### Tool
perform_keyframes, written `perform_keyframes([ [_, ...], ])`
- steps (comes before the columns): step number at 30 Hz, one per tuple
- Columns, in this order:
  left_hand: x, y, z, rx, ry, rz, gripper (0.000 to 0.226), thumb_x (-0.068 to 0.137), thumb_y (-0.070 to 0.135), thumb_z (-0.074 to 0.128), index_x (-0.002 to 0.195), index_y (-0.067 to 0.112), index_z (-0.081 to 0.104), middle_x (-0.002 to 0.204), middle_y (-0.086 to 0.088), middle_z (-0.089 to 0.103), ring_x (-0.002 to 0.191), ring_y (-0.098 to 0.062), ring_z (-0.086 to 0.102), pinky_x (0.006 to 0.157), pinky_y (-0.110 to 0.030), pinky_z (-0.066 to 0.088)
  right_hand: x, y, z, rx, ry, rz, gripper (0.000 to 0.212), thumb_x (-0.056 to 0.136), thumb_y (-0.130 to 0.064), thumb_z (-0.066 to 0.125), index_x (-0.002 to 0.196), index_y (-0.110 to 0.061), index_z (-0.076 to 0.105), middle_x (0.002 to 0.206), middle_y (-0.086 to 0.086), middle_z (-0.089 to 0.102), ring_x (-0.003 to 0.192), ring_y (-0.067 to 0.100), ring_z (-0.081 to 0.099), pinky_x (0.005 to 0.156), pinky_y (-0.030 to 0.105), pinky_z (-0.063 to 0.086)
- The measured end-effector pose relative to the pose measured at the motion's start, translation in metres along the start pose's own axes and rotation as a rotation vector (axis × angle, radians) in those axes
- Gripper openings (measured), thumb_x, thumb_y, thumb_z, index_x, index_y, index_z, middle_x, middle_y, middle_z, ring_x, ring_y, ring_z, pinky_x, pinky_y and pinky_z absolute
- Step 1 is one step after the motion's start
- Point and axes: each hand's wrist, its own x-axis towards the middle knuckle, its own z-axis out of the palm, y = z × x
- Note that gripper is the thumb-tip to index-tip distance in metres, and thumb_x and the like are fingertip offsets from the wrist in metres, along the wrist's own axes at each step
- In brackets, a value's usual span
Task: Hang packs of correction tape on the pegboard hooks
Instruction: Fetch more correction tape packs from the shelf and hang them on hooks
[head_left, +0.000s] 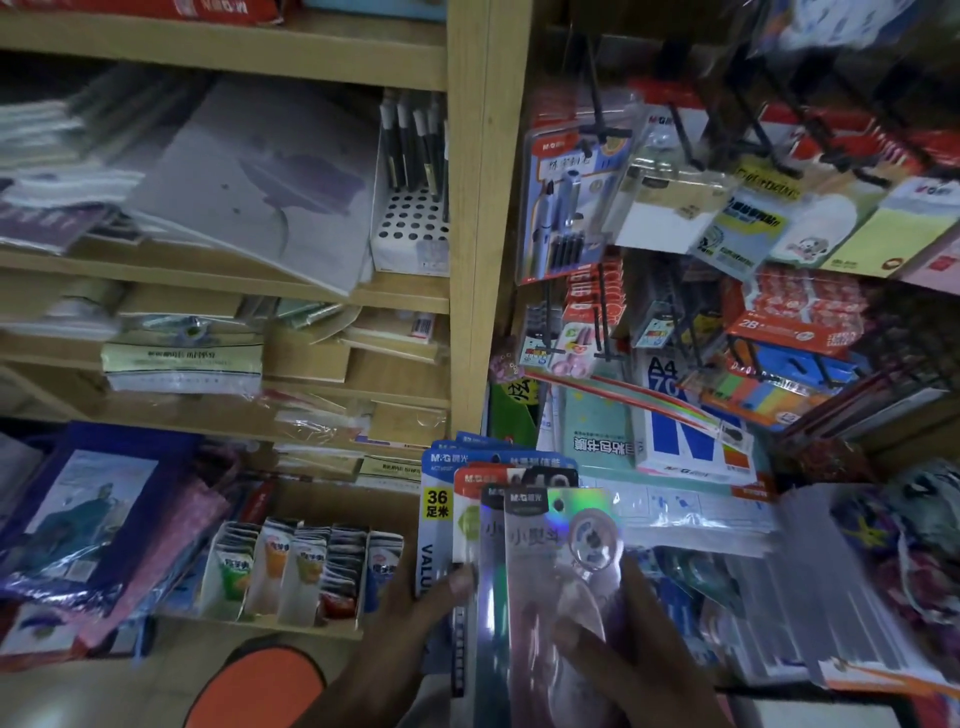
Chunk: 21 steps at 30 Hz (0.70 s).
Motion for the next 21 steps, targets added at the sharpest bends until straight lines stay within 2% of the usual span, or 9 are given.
perform_keyframes([
  [3,0.001,0.000,0.001,0.007,-0.048,-0.004,0.083,0.033,0.043,0.086,0.111,0.035,0.056,0.109,0.007,0.067,0.100,-0.010,0.062,0.072,-0.025,0.047,0.004,-0.001,0.001,-0.022,0.023,-0.051,0.108,0.029,-0.064,0.091,0.123,-0.020,0.059,0.103,-0.020,0.076,0.095,-0.005,0.071,0.073,0.007,0.050],
  [5,0.003,0.002,0.003,0.000,-0.046,-0.016,0.088,0.038,0.041,0.089,0.118,0.034,0.054,0.113,0.008,0.067,0.102,-0.011,0.063,0.077,-0.027,0.048,0.008,-0.001,-0.001,0.019,0.079,-0.026,0.111,0.021,-0.063,0.094,0.116,-0.014,0.063,0.098,-0.005,0.079,0.087,0.005,0.074,0.069,0.012,0.053],
  [7,0.009,0.004,0.003,-0.095,-0.071,-0.058,0.095,0.039,0.042,0.094,0.125,0.026,0.058,0.119,-0.005,0.070,0.109,-0.028,0.066,0.091,-0.044,0.051,0.013,-0.004,-0.003,0.132,0.124,0.009,0.112,0.013,-0.057,0.098,0.108,-0.007,0.066,0.089,0.012,0.078,0.075,0.017,0.075,0.061,0.019,0.055],
  [8,0.012,0.007,0.004,-0.162,-0.077,-0.082,0.088,0.047,0.038,0.093,0.126,0.021,0.059,0.119,-0.012,0.070,0.110,-0.035,0.066,0.095,-0.053,0.049,0.017,-0.007,-0.004,0.169,0.159,0.029,0.108,0.013,-0.051,0.100,0.106,-0.006,0.066,0.087,0.015,0.077,0.071,0.020,0.074,0.058,0.023,0.056],
  [10,0.017,0.017,0.010,-0.258,-0.111,-0.089,0.052,0.068,0.025,0.080,0.117,0.019,0.067,0.112,-0.019,0.072,0.101,-0.038,0.069,0.089,-0.061,0.050,0.023,-0.020,-0.003,0.261,0.173,0.047,0.082,0.035,-0.027,0.099,0.108,-0.007,0.067,0.090,0.016,0.077,0.070,0.022,0.074,0.054,0.029,0.057],
  [12,0.023,0.029,0.017,-0.260,-0.111,-0.041,0.033,0.073,0.018,0.072,0.106,0.020,0.073,0.105,-0.018,0.074,0.092,-0.035,0.073,0.081,-0.053,0.057,0.029,-0.034,-0.003,0.288,0.144,0.050,0.058,0.056,-0.011,0.087,0.112,-0.010,0.070,0.094,0.014,0.078,0.073,0.022,0.075,0.052,0.029,0.057],
  [14,0.030,0.036,0.027,-0.231,-0.098,0.031,0.046,0.072,0.020,0.081,0.116,0.017,0.069,0.114,-0.019,0.071,0.102,-0.037,0.069,0.090,-0.055,0.052,0.034,-0.047,-0.003,0.271,0.125,0.044,0.060,0.058,-0.011,0.089,0.114,-0.013,0.071,0.102,0.013,0.078,0.085,0.026,0.076,0.064,0.034,0.060],
  [17,0.042,0.044,0.043,-0.174,-0.041,0.109,0.064,0.061,0.030,0.084,0.121,0.019,0.065,0.120,-0.014,0.069,0.112,-0.035,0.065,0.099,-0.060,0.045,0.044,-0.061,-0.010,0.267,0.175,0.018,0.049,0.069,-0.017,0.075,0.117,-0.012,0.070,0.107,0.014,0.078,0.099,0.032,0.075,0.089,0.044,0.059],
  [21,0.052,0.056,0.064,-0.159,-0.052,0.157,0.081,0.051,0.041,0.092,0.124,0.027,0.061,0.121,-0.005,0.070,0.112,-0.030,0.066,0.101,-0.056,0.045,0.053,-0.079,-0.026,0.292,0.191,-0.030,0.050,0.070,-0.020,0.075,0.119,-0.009,0.070,0.106,0.014,0.078,0.092,0.029,0.076,0.073,0.036,0.060],
])
